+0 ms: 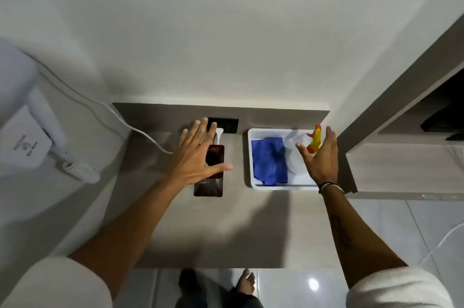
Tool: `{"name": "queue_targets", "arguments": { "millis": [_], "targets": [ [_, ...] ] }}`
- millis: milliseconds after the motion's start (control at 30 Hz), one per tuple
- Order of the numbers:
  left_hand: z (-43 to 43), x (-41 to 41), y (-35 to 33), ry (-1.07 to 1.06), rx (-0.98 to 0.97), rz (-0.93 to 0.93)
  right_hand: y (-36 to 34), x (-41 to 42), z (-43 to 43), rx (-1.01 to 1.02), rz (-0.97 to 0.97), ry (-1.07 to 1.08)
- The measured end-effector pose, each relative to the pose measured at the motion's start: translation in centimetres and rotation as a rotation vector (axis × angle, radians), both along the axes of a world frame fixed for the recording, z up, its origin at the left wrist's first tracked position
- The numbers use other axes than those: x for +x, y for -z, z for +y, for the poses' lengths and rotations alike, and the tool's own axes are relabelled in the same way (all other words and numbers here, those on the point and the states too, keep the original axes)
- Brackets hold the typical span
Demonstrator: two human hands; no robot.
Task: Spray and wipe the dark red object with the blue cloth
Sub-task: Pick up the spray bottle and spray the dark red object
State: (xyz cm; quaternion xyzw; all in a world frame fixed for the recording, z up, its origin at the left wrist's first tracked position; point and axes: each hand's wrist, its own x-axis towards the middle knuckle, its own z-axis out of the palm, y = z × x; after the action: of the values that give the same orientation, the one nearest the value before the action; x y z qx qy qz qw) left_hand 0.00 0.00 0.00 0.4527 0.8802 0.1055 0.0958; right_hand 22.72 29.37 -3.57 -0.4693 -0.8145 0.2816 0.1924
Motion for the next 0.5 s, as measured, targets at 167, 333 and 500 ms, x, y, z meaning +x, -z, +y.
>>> {"name": "queue_targets", "arguments": {
  "millis": [167, 333, 500],
  "targets": [
    [-0.4, -0.2, 2.2, 0.07, -0.074, -0.002, 2.2, 0.0, -0.7, -0.121, 0.165, -0.018],
    [-0.6, -0.3, 3.1, 0.131, -0.077, 0.01, 3.5, -1.0, -0.2, -0.128, 0.249, 0.083],
    [-0.5, -0.4, 3.0, 0.105, 0.033, -0.038, 4.7, -1.7, 1.3, -0.159, 0.261, 0.152]
  ]
}}
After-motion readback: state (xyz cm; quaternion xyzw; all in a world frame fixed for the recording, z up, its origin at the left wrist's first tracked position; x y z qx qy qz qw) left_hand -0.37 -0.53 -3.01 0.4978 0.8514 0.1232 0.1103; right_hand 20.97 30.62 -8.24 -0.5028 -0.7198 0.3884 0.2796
